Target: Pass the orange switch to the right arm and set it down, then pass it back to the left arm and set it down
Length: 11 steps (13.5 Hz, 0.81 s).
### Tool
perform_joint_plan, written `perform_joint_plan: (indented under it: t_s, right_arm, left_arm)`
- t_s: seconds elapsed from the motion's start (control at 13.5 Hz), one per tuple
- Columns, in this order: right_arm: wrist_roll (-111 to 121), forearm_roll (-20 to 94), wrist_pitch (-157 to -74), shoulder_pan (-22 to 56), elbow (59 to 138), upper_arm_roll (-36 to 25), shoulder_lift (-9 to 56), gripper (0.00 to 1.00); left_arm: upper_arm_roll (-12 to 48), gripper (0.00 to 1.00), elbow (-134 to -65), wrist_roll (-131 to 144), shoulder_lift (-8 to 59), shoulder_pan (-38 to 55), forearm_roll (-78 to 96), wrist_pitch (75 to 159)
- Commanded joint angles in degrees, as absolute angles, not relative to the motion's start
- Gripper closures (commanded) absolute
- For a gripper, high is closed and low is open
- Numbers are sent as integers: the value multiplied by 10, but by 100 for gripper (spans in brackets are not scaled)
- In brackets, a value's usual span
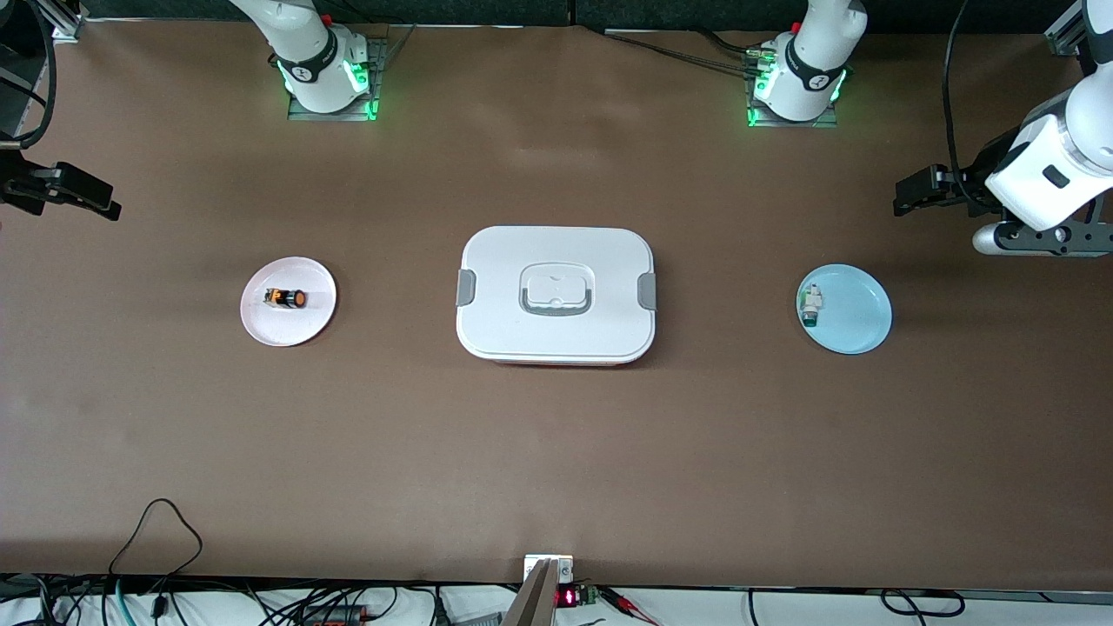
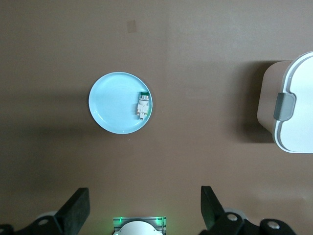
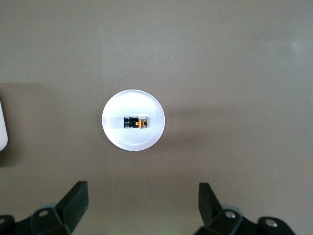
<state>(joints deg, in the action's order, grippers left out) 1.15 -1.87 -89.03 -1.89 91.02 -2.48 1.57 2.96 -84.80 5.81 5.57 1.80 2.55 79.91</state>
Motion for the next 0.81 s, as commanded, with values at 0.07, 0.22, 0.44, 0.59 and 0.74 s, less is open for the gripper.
perform_joint_plan:
  t_s: [0.07, 0.22, 0.44, 0.59, 0.74]
  right_arm:
    - [7, -16, -877, -17, 896, -25, 19, 0]
    - [9, -16, -877, -18, 896, -25, 19, 0]
    - [9, -16, -877, -17, 896, -25, 33, 0]
    - [10, -16, -877, -15, 897, -25, 55, 0]
    - [7, -16, -878, -11, 897, -25, 77, 0]
  left_arm:
    - [34, 0, -848, 61, 49, 15, 18, 792]
    - [35, 0, -848, 61, 49, 15, 18, 792]
    - [35, 0, -849, 61, 49, 15, 18, 792]
    - [35, 0, -849, 60, 49, 15, 18, 792]
    - [35, 0, -848, 60, 49, 15, 18, 792]
